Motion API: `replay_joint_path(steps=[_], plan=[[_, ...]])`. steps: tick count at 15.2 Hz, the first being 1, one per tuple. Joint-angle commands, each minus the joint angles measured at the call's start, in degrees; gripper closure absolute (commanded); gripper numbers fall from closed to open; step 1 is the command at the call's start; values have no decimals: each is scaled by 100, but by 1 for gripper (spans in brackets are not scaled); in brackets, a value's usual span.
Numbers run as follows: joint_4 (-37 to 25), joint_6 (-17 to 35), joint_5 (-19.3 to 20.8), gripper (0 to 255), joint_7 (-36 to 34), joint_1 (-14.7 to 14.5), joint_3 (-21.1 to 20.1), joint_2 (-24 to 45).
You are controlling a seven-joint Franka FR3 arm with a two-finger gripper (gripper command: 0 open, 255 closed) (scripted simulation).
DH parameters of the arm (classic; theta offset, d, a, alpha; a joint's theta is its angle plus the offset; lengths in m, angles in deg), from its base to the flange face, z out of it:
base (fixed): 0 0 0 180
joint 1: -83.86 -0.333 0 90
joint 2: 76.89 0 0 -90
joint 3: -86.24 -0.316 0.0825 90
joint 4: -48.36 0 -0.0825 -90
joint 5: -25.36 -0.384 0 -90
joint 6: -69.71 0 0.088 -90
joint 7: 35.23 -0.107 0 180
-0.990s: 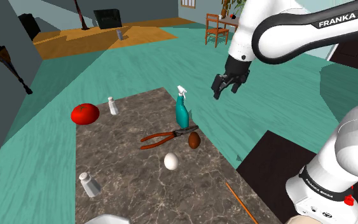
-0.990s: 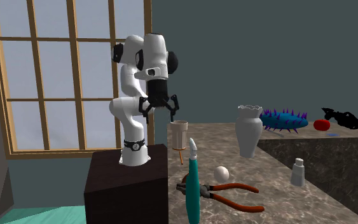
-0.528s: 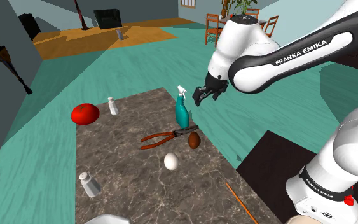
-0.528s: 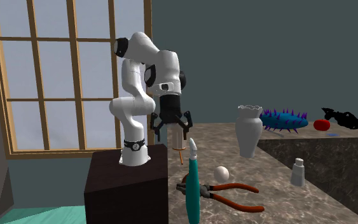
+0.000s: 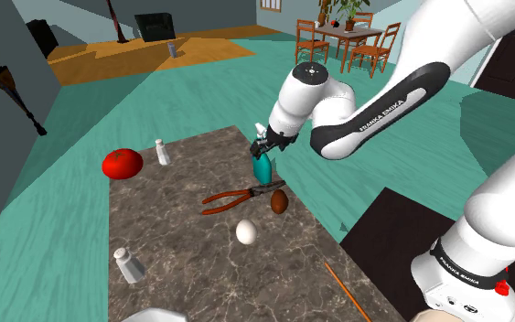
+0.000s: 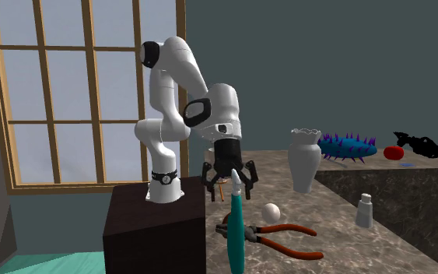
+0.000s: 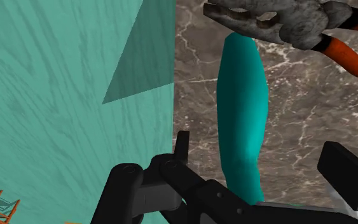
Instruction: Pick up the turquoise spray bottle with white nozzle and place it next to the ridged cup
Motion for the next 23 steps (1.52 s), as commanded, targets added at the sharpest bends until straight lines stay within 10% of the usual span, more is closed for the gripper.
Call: replay_joint_path(steps=[1,8,15,16,23], plan=[[-169,124,859,0,-702,150,-76,336],[-552,191,2115,0,-1640,102,151,1052],[-552,191,2114,0,-1639,98,156,1052],[-552,191,2114,255,-1639,98,156,1052],[-551,191,2114,255,-1639,98,156,1051]])
